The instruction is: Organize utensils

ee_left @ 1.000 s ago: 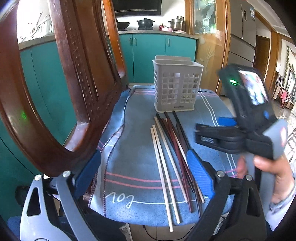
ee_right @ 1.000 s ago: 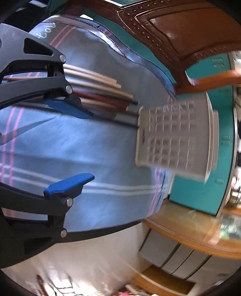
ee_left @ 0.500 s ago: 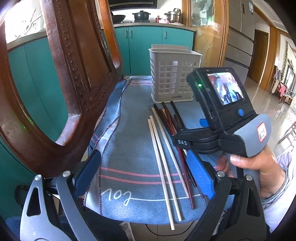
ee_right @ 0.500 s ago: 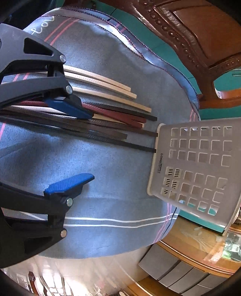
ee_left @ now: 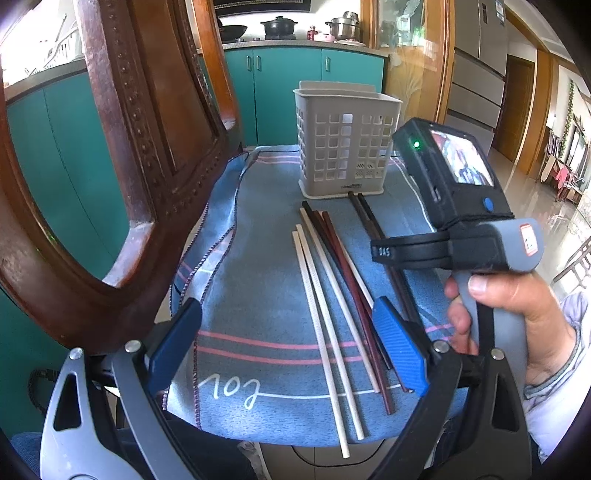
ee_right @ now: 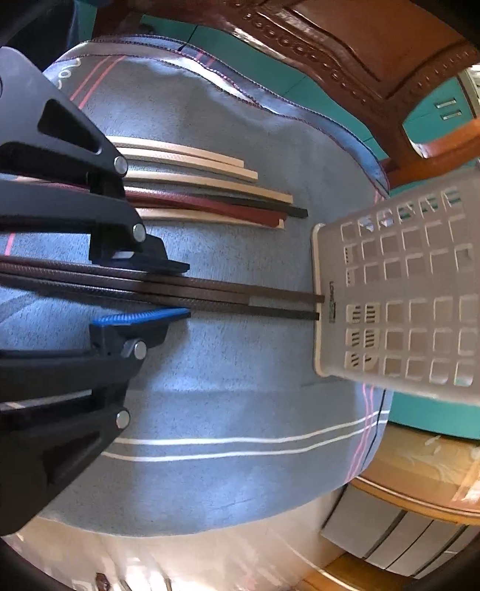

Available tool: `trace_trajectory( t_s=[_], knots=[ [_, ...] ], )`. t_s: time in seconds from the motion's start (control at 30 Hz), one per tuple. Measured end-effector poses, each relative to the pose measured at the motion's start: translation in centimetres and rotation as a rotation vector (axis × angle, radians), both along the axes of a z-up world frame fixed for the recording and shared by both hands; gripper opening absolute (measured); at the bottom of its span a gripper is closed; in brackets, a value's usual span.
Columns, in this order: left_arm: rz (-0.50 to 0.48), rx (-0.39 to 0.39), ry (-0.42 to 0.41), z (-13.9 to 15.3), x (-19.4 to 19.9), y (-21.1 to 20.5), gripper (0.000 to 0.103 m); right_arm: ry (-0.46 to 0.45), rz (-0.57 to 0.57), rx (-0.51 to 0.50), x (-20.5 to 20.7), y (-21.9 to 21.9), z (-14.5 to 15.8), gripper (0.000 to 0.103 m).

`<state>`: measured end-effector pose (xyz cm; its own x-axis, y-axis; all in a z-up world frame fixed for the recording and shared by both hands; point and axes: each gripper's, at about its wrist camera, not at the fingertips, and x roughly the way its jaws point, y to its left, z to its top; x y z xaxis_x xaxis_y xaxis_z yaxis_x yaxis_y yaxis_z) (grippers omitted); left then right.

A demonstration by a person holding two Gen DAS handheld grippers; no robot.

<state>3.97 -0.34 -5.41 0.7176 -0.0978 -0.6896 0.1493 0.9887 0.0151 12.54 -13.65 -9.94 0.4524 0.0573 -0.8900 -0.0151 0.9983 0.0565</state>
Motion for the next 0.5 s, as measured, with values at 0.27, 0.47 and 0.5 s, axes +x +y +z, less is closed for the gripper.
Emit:
trace_trajectory(
  t_s=[0.27, 0.47, 0.5],
  knots=[
    [-0.011, 0.014, 0.011, -0.4, 0.1, -0.7, 0.093, 0.022, -0.136, -0.015, -0.9, -4.8, 0.9, 0.018],
    [-0.032, 0.024, 0.027, -0.8, 0.3, -1.8, 0.093, 0.006, -0.122, -0.016, -1.4, -5.7, 1.5, 0.018],
    [-0.036, 0.025, 0.029, -0.9, 0.3, -2.0, 0.093, 0.002, -0.121, -0.015, -1.4, -5.8, 1.6, 0.018]
  ],
)
